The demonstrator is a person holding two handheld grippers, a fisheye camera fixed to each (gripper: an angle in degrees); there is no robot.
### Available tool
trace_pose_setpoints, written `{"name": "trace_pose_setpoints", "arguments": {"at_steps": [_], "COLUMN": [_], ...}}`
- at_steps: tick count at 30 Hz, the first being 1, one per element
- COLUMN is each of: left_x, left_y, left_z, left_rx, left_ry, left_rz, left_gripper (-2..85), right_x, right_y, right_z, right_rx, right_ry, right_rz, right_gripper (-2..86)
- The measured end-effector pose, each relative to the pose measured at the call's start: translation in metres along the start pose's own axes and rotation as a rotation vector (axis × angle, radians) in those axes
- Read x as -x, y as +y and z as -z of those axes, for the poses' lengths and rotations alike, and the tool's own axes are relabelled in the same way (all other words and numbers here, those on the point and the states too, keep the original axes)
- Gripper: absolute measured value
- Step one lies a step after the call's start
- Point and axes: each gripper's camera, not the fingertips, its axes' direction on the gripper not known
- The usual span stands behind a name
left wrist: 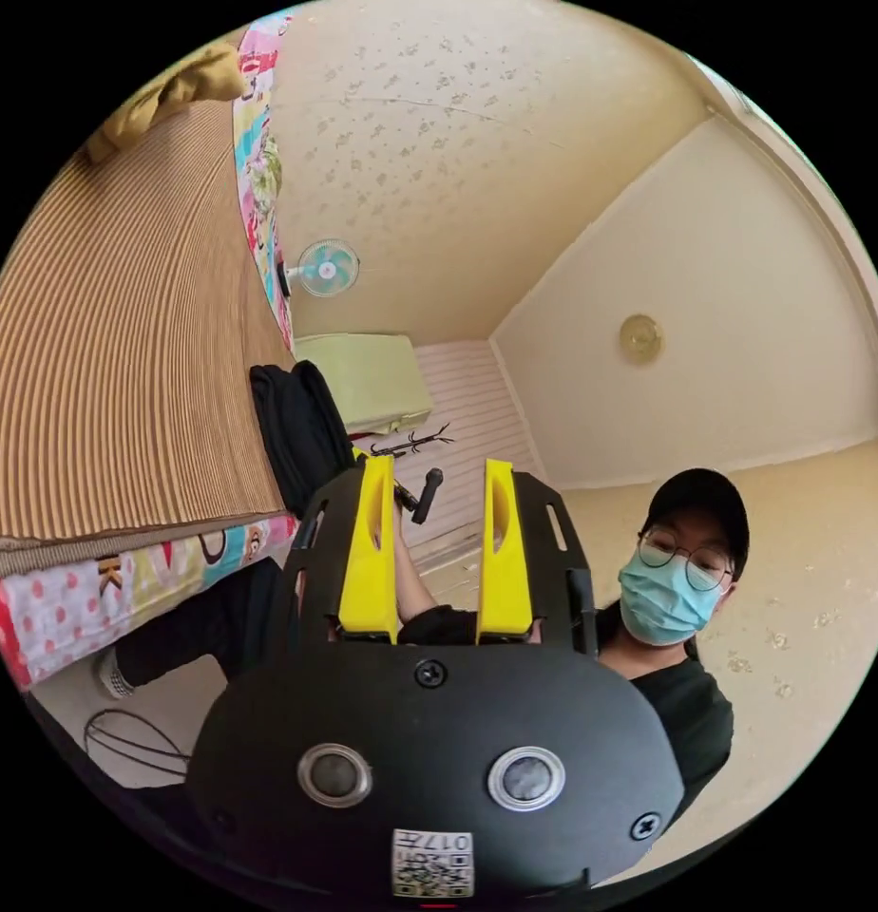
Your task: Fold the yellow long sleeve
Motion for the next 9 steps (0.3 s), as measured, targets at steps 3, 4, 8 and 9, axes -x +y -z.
{"name": "trace_pose_setpoints", "arguments": {"at_steps": [3,4,8,9], "left_x": [0.003,0.007,0.013,0.013], "left_y": [0.001,0.002,0.009,0.01], "left_z": [-0.018,-0.025,-0.038,-0.039], "left_rx": [0.002,0.007,0.004,0.0], "left_ry": [0.184,0.241,0.308,0.308], "left_rz": [0.044,0.064,0.102,0.101], "left_gripper": [13.5,13.5,13.6,13.6], "right_x": [-0.074,-0.092,-0.099,-0.096], "right_y": [0.005,0.012,0.011,0.007], "right_z": [-0.034,-0.053,-0.031,-0.022], "right_rx": [0.125,0.156,0.078,0.042], "right_ry": [0.024,-0.085,-0.18,-0.205], "right_rz": [-0.162,-0.216,-0.311,-0.303], "right_gripper": [13.5,13.4,4.3,3.6]}}
